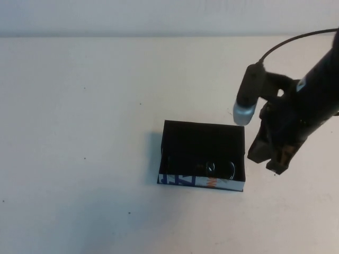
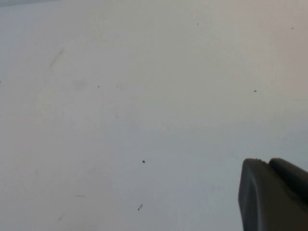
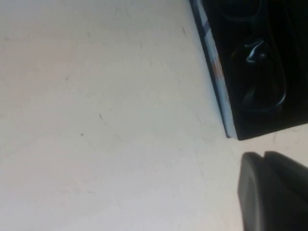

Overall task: Take glasses out of glasses case
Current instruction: Pick up the glasses from the glasses case

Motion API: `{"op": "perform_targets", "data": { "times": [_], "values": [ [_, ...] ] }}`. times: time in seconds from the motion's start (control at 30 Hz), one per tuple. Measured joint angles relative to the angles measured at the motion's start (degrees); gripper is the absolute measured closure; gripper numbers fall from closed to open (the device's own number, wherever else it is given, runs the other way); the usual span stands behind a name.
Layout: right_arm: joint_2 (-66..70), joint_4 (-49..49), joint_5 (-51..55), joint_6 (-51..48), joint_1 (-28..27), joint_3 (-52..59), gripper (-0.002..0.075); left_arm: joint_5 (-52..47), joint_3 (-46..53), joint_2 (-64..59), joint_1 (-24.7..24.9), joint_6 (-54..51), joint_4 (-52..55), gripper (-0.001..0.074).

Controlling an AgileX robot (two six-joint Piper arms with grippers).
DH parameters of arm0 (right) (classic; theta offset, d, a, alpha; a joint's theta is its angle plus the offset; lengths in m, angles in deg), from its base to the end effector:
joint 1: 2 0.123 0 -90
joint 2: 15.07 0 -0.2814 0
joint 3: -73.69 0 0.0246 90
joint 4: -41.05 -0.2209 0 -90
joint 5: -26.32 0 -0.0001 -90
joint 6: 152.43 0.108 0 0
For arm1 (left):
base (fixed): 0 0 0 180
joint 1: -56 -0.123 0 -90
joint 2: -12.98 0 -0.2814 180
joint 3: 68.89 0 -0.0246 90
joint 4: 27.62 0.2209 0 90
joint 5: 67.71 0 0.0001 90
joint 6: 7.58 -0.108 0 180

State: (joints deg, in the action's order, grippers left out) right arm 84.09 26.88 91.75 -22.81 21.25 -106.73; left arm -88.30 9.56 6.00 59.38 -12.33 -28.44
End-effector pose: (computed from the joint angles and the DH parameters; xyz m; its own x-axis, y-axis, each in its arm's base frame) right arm 0.2631 0.1392 0.2906 -0.3197 -0.8796 -0.3524 -0.9328 0.3575 -0.0462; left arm 0.0426 -0.0031 0.1694 -0.2704 0.0855 -0.9590 0.0828 0.9944 0.0654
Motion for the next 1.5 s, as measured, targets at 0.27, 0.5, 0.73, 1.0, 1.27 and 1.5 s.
{"op": "perform_targets", "data": {
  "times": [0.27,0.5,0.73,1.0,1.27,1.5],
  "values": [
    [14.71,7.58,1.96,-2.06,3.57,-10.39,0.0744,0.0,0.0,0.0,0.0,0.0,0.0,0.074],
    [23.56,13.44,2.31,2.71,7.64,-20.19,0.0742,0.0,0.0,0.0,0.0,0.0,0.0,0.074],
    [25.41,7.53,0.67,1.47,9.13,-23.17,0.0541,0.0,0.0,0.0,0.0,0.0,0.0,0.074],
    [27.19,6.99,0.36,0.7,9.13,-23.17,0.0423,0.0,0.0,0.0,0.0,0.0,0.0,0.074],
    [29.51,6.95,-1.21,0.61,9.13,-23.17,0.047,0.0,0.0,0.0,0.0,0.0,0.0,0.074],
    [30.88,6.95,-2.72,0.61,9.13,-23.17,0.0473,0.0,0.0,0.0,0.0,0.0,0.0,0.074]
  ]
}}
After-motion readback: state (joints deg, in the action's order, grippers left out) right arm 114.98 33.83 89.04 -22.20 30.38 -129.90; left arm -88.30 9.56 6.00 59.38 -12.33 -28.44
